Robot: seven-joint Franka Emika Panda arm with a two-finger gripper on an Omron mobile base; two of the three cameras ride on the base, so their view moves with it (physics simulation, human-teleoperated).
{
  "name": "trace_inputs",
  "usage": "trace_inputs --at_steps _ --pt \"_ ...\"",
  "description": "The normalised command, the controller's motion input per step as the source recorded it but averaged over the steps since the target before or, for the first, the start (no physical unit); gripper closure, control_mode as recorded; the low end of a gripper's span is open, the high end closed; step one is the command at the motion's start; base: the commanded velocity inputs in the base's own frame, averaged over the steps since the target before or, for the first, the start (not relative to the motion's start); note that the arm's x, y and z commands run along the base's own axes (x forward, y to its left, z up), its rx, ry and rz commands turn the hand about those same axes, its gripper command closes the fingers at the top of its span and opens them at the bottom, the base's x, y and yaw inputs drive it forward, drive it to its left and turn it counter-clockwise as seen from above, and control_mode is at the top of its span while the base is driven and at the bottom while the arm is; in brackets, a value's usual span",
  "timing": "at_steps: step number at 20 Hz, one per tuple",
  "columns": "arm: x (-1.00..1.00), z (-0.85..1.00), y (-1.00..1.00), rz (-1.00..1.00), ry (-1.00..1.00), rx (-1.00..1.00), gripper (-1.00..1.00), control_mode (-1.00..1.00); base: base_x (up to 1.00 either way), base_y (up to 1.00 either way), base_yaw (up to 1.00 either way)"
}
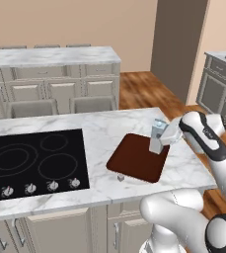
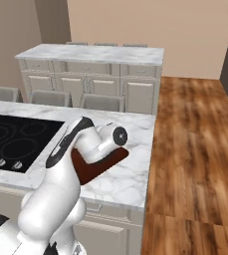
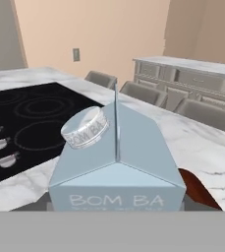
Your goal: Take out the milk from the fridge and place it on the tray on the counter. Then take the sugar cube near the tray and place it in the tray.
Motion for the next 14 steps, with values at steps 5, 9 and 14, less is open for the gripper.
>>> trace_inputs --at_steps 5,9,14 --pt "0.24 -0.26 -0.15 0.01 0.00 0.00 1.00 -1.00 0.00 0.00 0.00" --pt "0.22 -0.27 -0.03 0.01 0.01 0.00 1.00 -1.00 0.00 0.00 0.00" --pt "0.17 -0.23 0.00 0.00 0.03 0.00 1.00 -1.00 0.00 0.00 0.00"
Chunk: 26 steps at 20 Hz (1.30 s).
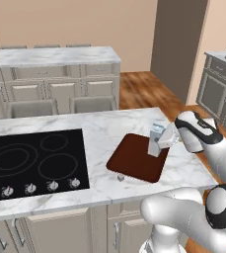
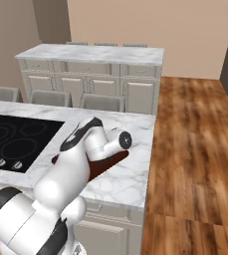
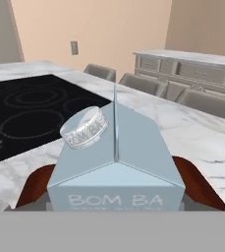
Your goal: Take out the milk from the fridge and place it on the tray on the counter. Then take the sugar cube near the tray and place it in the tray.
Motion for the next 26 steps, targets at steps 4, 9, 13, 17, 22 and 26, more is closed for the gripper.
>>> trace_inputs --at_steps 4,9,13,17,22,26 --pt "0.13 -0.24 0.00 0.00 0.04 0.00 1.00 -1.00 0.00 0.00 0.00" --pt "0.07 -0.20 0.00 0.00 0.01 0.00 1.00 -1.00 0.00 0.00 0.00" --pt "0.05 -0.23 0.00 0.00 0.00 0.00 1.00 -1.00 0.00 0.00 0.00" --pt "0.15 -0.28 0.00 0.00 0.00 0.00 1.00 -1.00 0.00 0.00 0.00" --pt "0.12 -0.28 -0.03 0.00 0.00 0.00 1.00 -1.00 0.00 0.00 0.00" --pt "0.07 -0.28 -0.09 0.00 0.00 0.00 1.00 -1.00 0.00 0.00 0.00"
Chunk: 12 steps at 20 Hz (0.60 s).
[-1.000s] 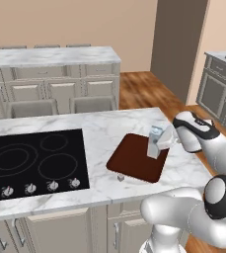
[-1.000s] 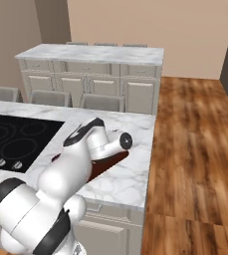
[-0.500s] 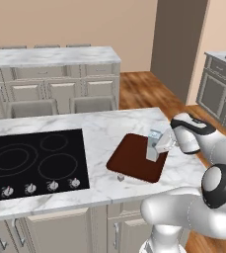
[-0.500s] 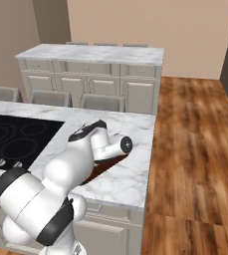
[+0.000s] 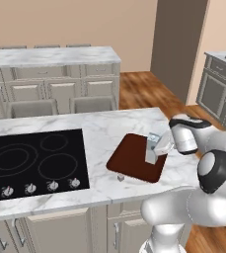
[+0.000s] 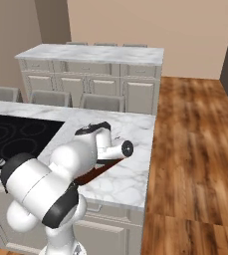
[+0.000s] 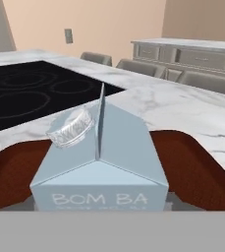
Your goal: Take out the milk from the fridge and place it on the tray on the counter. Then take the sugar cube near the tray and place it in the tray.
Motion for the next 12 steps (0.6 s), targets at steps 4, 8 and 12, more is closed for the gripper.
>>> trace_inputs --at_steps 4,8,12 --pt "0.03 -0.28 -0.01 0.00 0.00 0.00 1.00 -1.00 0.00 0.00 0.00" --pt "0.00 -0.13 0.00 0.00 0.00 0.00 -1.00 -1.00 0.00 0.00 0.00" --pt "0.00 0.01 0.00 0.00 -0.01 0.00 -1.00 -1.00 0.00 0.00 0.00"
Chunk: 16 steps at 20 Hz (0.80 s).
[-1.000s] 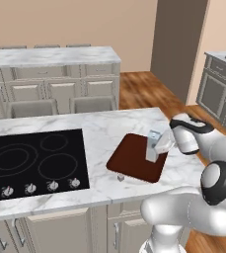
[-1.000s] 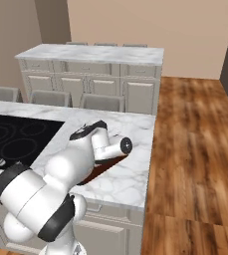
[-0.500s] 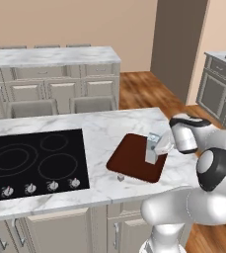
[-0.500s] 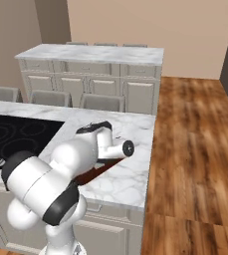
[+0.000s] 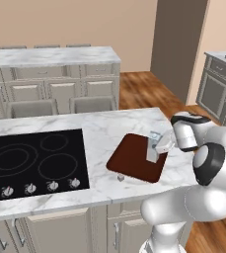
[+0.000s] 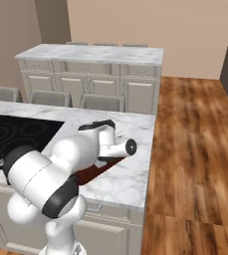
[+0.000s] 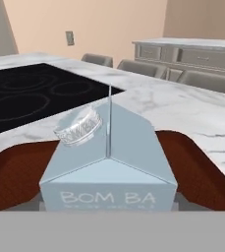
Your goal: Take out the milk from the fridge and place it on the tray on the counter. Then take the sugar cube near the tray and place it in the tray.
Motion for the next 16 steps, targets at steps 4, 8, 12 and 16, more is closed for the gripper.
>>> trace_inputs --at_steps 4,8,12,16 --pt "0.00 0.24 0.00 0.00 0.00 0.00 -1.00 -1.00 0.00 0.00 0.00" --pt "0.00 0.63 0.00 0.00 0.03 0.00 -1.00 -1.00 0.00 0.00 0.00" --pt "0.00 0.63 0.01 0.02 0.00 0.00 -1.00 -1.00 0.00 0.00 0.00" --pt "-0.02 0.54 0.18 0.00 0.00 -0.04 -1.00 -1.00 0.00 0.00 0.00"
